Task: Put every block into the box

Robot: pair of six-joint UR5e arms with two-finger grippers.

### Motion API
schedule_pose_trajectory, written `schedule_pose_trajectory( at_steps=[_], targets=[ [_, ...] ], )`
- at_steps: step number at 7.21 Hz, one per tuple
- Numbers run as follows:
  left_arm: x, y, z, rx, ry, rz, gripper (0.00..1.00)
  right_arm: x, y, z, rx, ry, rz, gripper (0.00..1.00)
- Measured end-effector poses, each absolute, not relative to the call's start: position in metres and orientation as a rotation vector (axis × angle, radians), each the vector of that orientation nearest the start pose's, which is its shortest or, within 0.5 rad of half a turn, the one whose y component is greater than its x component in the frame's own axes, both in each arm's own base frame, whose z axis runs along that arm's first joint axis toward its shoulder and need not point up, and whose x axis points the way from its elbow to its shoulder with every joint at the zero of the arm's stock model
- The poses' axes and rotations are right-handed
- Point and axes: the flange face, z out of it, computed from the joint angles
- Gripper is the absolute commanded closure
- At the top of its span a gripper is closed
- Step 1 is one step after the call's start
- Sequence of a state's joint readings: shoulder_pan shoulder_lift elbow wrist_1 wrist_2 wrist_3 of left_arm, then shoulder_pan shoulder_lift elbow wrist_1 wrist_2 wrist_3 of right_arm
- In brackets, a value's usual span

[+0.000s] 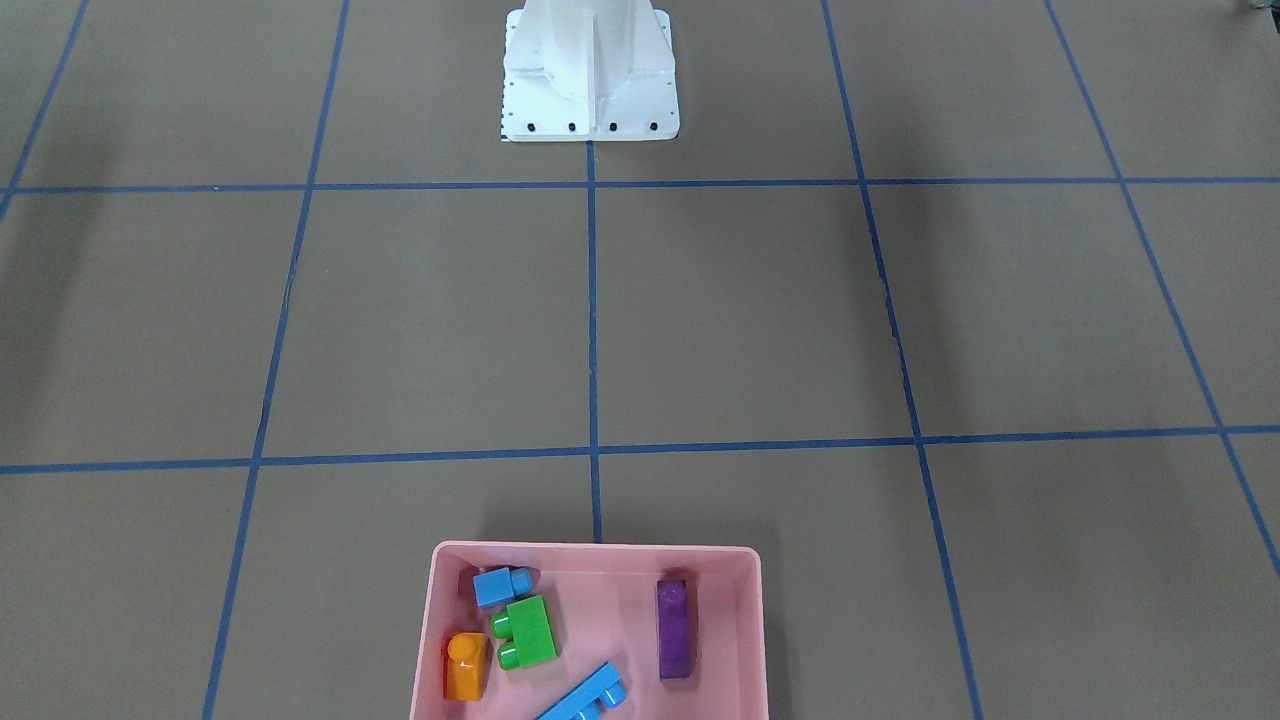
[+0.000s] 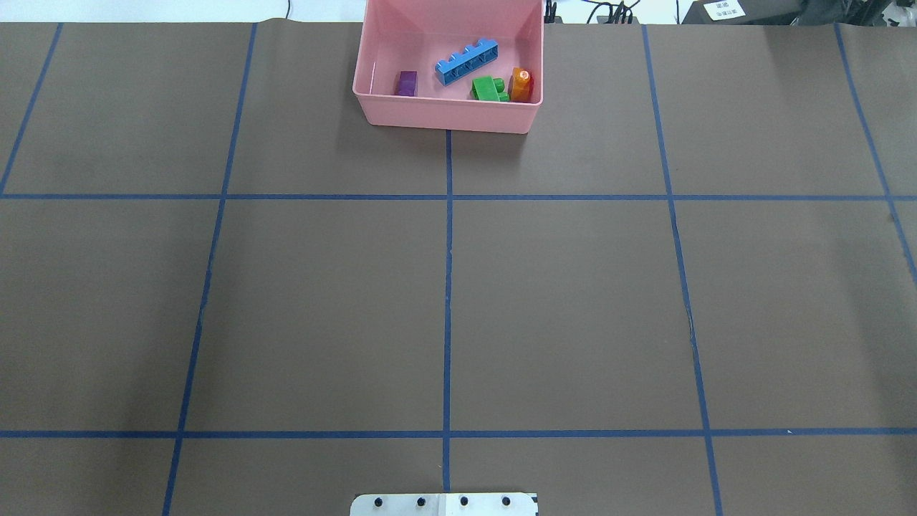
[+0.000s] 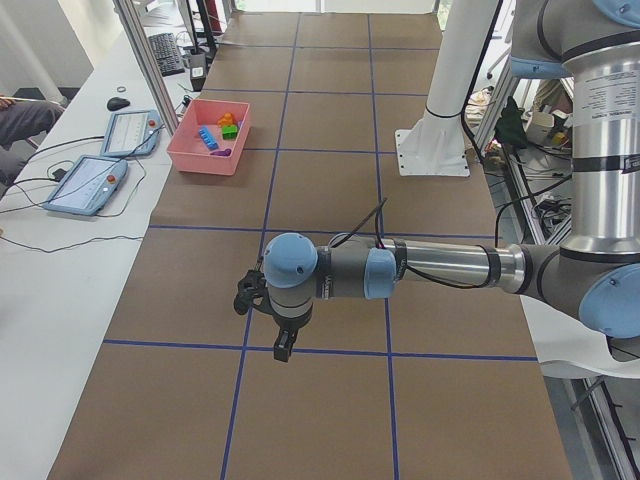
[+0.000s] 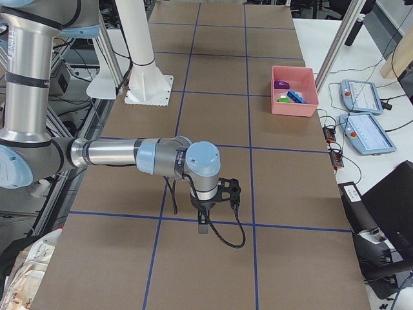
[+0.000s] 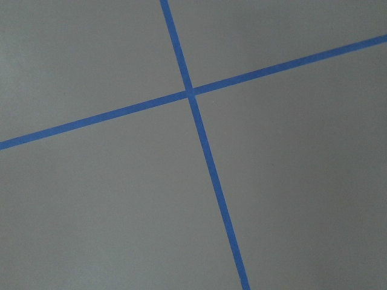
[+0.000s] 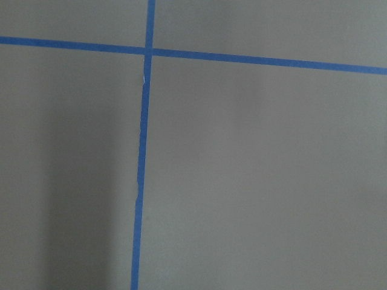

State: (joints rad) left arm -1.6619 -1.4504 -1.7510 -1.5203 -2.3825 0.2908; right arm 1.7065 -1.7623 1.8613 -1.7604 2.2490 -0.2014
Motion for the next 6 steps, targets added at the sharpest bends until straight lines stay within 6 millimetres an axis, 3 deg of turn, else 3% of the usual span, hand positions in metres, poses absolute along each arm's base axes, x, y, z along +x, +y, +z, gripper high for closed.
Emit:
schedule_pose_trajectory(
  at_steps=[2, 4, 6],
  targets=[
    [-0.103, -0.419, 0.629, 0.165, 0.797, 0.186, 0.00, 0.121, -0.391, 0.623, 0.035, -0.685, -0.042, 0.00],
    [-0.103, -0.417, 0.626, 0.171, 0.796, 0.187, 0.00, 0.108, -0.395, 0.616, 0.037, -0.685, -0.083, 0.00],
    [-0.103, -0.416, 0.626, 0.172, 0.796, 0.187, 0.00, 0.103, -0.395, 0.622, 0.025, -0.688, -0.097, 0.00]
  ],
)
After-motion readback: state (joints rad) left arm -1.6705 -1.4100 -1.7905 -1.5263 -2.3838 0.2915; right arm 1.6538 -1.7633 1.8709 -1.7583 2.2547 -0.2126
